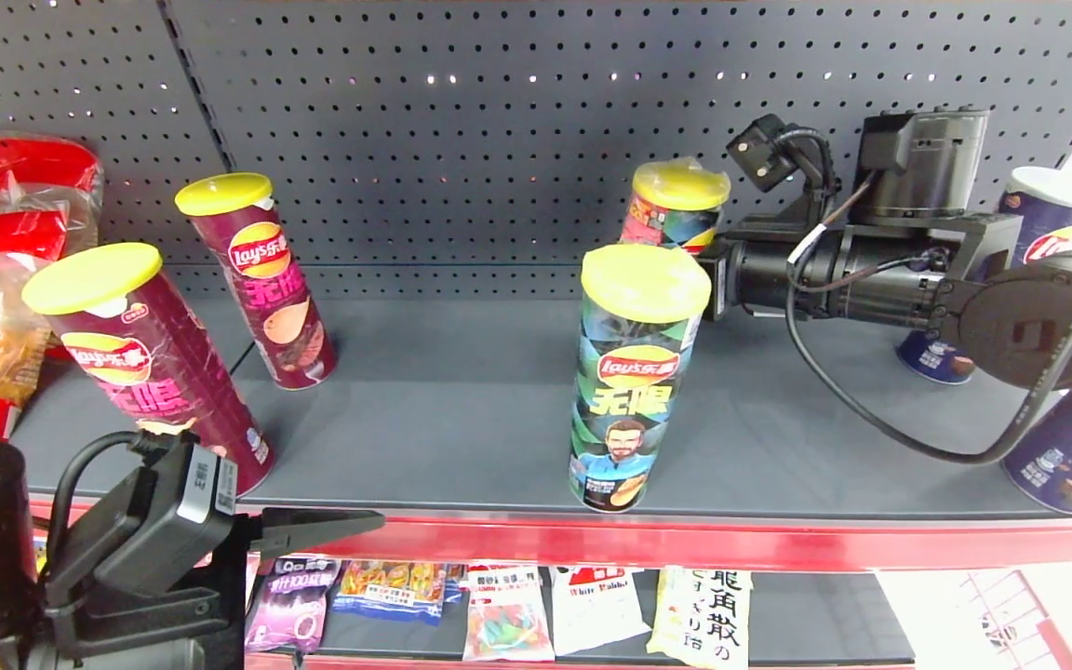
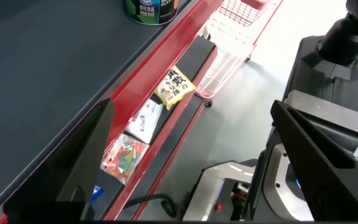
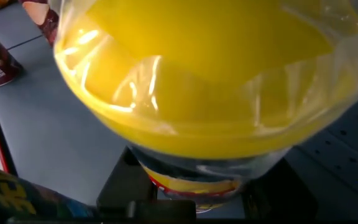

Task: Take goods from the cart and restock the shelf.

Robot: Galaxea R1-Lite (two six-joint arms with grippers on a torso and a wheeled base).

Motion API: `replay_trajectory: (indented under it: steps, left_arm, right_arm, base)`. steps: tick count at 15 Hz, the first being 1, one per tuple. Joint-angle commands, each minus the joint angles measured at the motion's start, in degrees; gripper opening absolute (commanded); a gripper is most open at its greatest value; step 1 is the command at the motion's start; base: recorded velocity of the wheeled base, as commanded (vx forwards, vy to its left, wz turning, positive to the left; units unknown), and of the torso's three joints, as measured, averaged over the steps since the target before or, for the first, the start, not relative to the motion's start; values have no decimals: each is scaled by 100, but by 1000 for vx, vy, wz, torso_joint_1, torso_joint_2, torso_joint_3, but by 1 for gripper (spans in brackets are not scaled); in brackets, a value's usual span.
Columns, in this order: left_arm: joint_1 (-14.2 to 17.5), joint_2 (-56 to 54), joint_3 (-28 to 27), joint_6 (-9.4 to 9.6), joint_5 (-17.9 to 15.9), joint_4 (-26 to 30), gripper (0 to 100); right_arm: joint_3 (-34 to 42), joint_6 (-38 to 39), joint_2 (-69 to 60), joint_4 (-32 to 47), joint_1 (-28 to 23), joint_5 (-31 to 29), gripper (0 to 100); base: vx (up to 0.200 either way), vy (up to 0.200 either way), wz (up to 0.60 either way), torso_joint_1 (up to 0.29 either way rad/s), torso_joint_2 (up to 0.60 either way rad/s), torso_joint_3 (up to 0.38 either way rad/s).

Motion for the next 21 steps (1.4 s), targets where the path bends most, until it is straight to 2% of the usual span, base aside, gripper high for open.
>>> replay_trajectory:
  steps: [1,20,21]
  left_arm:
    - [4,-33,11,2,-1,-5,100]
    - [4,-24,-15,-7,25,-5,100]
    - [4,-15,-6,-7,25,-5,100]
  right_arm:
    - [-17,1,15,1,74,-1,0]
    - [238,-386,-99,89,118,-80,0]
    - [247,-413,-99,89,126,-80,100]
  base:
    - [0,0,0,0,0,0]
    - [0,0,0,0,0,0]
    - [0,0,0,0,0,0]
